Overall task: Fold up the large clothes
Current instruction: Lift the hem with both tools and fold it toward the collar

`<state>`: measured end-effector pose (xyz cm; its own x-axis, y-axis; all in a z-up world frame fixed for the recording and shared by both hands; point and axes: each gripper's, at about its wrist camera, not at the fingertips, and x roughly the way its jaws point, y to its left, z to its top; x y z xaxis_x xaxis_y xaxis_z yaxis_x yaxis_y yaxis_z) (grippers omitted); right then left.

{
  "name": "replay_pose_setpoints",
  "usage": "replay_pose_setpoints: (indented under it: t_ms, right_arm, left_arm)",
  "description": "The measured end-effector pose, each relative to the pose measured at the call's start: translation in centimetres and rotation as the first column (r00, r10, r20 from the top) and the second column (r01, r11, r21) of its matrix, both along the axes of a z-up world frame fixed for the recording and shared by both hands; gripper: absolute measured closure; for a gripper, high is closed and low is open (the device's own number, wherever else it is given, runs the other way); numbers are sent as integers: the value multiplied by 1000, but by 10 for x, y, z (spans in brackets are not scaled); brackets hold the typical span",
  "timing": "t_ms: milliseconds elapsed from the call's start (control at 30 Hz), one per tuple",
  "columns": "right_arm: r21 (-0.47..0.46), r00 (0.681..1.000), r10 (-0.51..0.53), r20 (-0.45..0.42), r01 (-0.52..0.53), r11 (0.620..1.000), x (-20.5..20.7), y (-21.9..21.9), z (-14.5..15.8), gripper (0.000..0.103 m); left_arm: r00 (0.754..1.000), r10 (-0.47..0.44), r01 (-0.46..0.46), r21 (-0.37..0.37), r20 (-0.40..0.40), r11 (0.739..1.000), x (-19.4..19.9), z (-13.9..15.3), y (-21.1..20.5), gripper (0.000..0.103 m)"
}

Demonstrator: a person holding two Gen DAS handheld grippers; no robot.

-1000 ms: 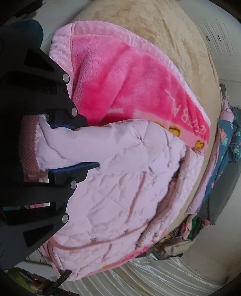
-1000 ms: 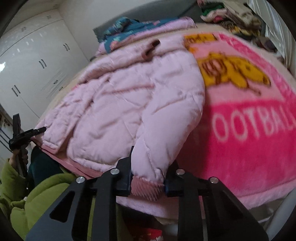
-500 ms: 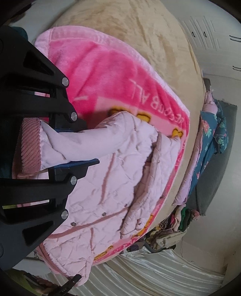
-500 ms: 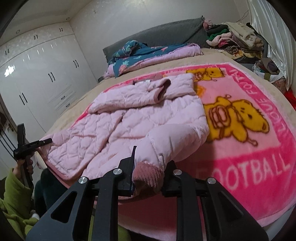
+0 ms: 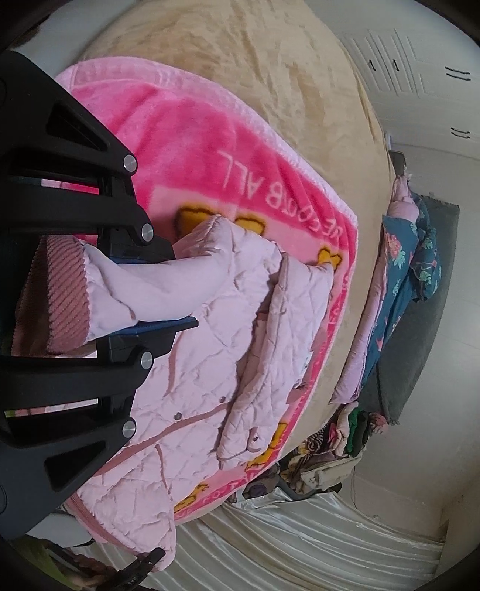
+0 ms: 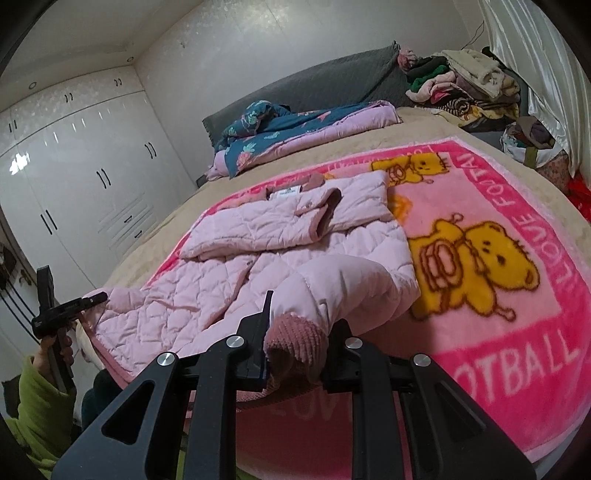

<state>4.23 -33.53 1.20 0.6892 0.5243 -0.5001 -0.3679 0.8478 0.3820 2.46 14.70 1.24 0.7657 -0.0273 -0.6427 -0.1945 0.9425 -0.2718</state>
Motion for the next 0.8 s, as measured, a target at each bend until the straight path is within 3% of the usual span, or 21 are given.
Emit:
replay_pose_setpoints:
  t_ms: [533,800]
  right_arm:
    - [41,998,-10,69,7,999,23,4,41,86]
    - [50,995,-14,100,9,999,37,7,59,86]
  left_arm:
    - [998,-5,5,16,57,1000,24,34,3,89]
    - [997,-21,16,61,73,998,40,54,-4,89]
